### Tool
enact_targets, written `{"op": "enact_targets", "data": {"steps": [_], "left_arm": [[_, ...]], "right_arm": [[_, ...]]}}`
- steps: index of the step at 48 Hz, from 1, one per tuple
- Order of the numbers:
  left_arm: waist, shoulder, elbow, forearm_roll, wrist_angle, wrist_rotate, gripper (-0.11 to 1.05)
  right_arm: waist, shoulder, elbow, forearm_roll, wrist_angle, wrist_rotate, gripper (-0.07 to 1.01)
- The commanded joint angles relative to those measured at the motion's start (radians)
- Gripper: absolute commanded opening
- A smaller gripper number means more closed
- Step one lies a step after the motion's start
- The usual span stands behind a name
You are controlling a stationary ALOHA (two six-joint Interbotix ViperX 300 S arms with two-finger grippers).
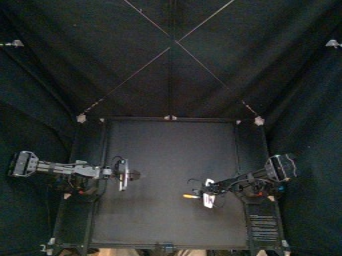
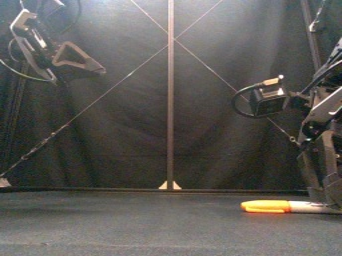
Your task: Uncap the pen
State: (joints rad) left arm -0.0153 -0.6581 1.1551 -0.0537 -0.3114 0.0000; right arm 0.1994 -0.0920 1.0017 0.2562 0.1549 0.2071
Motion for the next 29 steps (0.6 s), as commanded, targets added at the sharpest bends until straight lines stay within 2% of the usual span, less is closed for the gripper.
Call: {"op": "enact_targets", "data": {"steps": [1, 8, 13, 16, 20, 22, 29], "left_arm": [[-0.002, -0.002, -0.015, -0.002, -0.009, 0.0015, 0.11], [-0.002, -0.002, -0.015, -0.002, -0.009, 0.0015, 0.19], [0.005, 0.0, -0.02, -0.002, -0.009, 0.0, 0.24], [0.009, 0.0, -0.028, -0.003, -0.014, -0.0031, 0.27], [0.015, 0.0, -0.038, -0.014, -0.034, -0.0015, 0.31], [0.014, 0.0, -0.044, -0.015, -0.046, 0.0015, 0.34], [0.015, 0.0, -0.054, -0.017, -0.104, 0.0015, 0.43]], "right_arm": [[0.006, 0.017, -0.009, 0.0, 0.005, 0.002, 0.64], [0.002, 0.012, -0.014, -0.005, 0.005, 0.0, 0.55], [-0.003, 0.002, -0.029, -0.029, 0.003, 0.0, 0.52], [-0.009, -0.014, -0.046, -0.063, 0.003, 0.0, 0.52], [-0.037, -0.041, -0.074, -0.115, 0.003, 0.0, 0.52], [-0.054, -0.057, -0.089, -0.146, 0.003, 0.0, 0.52], [-0.13, -0.127, -0.155, -0.272, 0.003, 0.0, 0.52]]}}
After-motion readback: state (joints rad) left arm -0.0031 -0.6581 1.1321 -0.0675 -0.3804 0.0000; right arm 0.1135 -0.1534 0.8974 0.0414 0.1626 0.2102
